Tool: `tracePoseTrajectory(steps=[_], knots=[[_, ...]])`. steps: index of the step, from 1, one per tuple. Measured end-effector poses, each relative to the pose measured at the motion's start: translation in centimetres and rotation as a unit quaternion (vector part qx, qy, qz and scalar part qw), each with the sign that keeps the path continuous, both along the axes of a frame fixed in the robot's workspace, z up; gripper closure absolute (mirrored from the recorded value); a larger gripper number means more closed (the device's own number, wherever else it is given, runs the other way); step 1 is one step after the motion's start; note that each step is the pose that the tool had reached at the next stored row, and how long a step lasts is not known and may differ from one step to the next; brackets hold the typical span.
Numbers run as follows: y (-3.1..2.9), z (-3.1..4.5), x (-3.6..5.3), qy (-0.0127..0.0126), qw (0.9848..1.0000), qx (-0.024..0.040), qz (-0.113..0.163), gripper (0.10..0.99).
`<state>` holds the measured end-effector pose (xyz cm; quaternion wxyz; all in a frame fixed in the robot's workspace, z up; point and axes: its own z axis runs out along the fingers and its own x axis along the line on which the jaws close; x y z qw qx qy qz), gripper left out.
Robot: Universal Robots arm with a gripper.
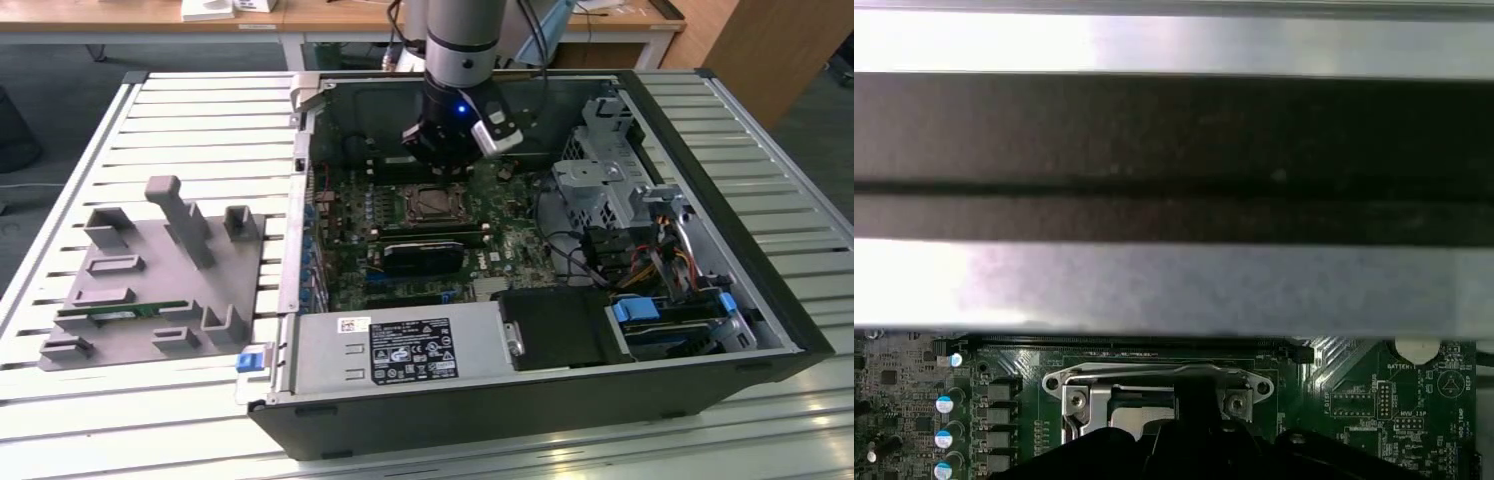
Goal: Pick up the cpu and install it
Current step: 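Install the second cpu locking lever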
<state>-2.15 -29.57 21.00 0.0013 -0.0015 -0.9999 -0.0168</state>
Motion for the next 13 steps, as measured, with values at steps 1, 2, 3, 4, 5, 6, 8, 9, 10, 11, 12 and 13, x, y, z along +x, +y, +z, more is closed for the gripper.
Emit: tracePoseTrajectory(steps=[1,2,3,4,5,6,8,9,10,11,12,13], knots=[[-0.08,0.00,0.00,0.0000,1.0000,0.0000,0.000,0.980],[-0.15,0.00,0.00,0.0000,1.0000,0.0000,0.000,0.980],[-0.21,0.00,0.00,0.0000,1.0000,0.0000,0.000,0.980],[-0.25,0.00,0.00,0.0000,1.0000,0.0000,0.000,0.980],[-0.28,0.00,0.00,-0.0001,1.0000,0.0001,0.000,0.980],[-0.30,0.06,-0.01,0.0000,1.0000,-0.0001,0.000,0.980],[-0.30,0.39,0.00,0.0000,1.0000,0.0001,0.000,0.980],[-0.30,0.66,0.00,0.0000,1.0000,0.0002,0.000,0.980],[-0.30,0.98,0.00,-0.0001,1.0000,0.0003,0.000,0.980],[-0.30,1.33,0.00,0.0000,1.0000,0.0003,0.000,0.980],[-0.30,1.69,0.00,-0.0001,1.0000,0.0003,0.000,0.980],[-0.30,2.03,0.00,0.0000,1.0000,0.0002,0.000,0.980]])
